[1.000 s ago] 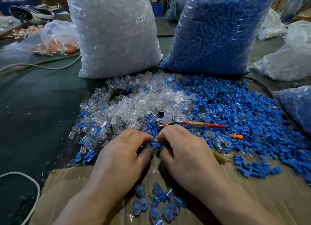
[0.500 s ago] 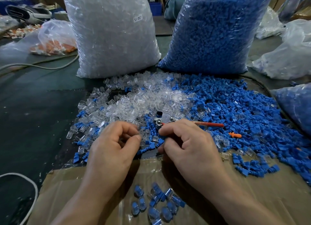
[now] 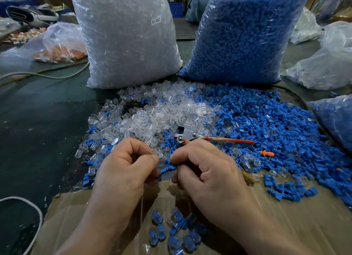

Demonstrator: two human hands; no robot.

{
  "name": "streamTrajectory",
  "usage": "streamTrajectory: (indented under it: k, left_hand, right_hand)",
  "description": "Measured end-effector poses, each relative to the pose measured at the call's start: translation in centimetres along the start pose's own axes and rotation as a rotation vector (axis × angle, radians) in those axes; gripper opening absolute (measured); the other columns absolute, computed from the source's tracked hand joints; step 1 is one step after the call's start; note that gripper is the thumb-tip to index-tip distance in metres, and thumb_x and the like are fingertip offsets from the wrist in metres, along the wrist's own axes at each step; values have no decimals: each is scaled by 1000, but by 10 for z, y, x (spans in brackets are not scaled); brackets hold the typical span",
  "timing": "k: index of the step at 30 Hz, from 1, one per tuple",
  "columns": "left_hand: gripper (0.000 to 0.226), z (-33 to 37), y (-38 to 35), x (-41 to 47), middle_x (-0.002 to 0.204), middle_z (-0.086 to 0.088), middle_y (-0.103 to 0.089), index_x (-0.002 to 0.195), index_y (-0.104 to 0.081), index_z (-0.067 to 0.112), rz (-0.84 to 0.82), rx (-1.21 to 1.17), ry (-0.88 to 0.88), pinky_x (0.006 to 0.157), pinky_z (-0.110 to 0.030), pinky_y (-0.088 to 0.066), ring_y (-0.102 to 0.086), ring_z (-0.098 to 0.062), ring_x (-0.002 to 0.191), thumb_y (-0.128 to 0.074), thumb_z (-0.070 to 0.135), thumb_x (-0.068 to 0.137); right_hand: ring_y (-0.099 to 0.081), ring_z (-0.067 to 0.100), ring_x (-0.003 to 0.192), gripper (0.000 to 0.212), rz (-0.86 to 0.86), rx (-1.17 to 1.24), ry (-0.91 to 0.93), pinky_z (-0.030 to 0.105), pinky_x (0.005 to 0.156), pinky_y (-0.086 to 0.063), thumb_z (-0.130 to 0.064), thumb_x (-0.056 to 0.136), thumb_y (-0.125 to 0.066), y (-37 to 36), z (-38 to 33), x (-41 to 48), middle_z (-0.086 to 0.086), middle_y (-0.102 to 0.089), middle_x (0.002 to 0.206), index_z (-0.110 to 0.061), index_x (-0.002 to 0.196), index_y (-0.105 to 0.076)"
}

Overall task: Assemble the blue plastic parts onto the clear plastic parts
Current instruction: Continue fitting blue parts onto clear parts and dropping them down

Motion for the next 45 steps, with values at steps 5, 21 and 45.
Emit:
streamTrajectory:
  k: [5,21,45]
  left_hand:
    - [11,2,-10,-5,65,-11,-66,77,-68,17,-93,-97,46,57,-40,-52,-58,-22,58,-75,26,77]
    - [15,14,-13,-10,59,-3,-69,73,-71,30,-67,116,-105,50,-34,-50,-59,-15,49,-77,17,76]
    - [29,-3,-9,1,65,-9,-70,81,-72,33,-84,-21,42,49,-23,-52,-64,-19,51,-74,4,85]
  right_hand:
    - [-58,2,91,17,46,-12,21,20,78,-45,-21,86,-61,0,-3,-2,-16,-60,92,-30,100,-65]
    - [-47,8,72,21,63,-379,256,22,57,-30,-29,88,-48,4,-32,-3,-9,-59,86,-22,106,-57]
    - [-6,21,149,68,-163,-696,-129,43,121,-2,-52,94,-44,16,34,11,-5,-17,160,-37,149,-8]
Point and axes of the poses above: each hand's wrist, its own x-axis towards the middle knuckle, its own y-axis out of the back of the hand, z = x × y, the point moved 7 cm from there along x, towards the middle knuckle
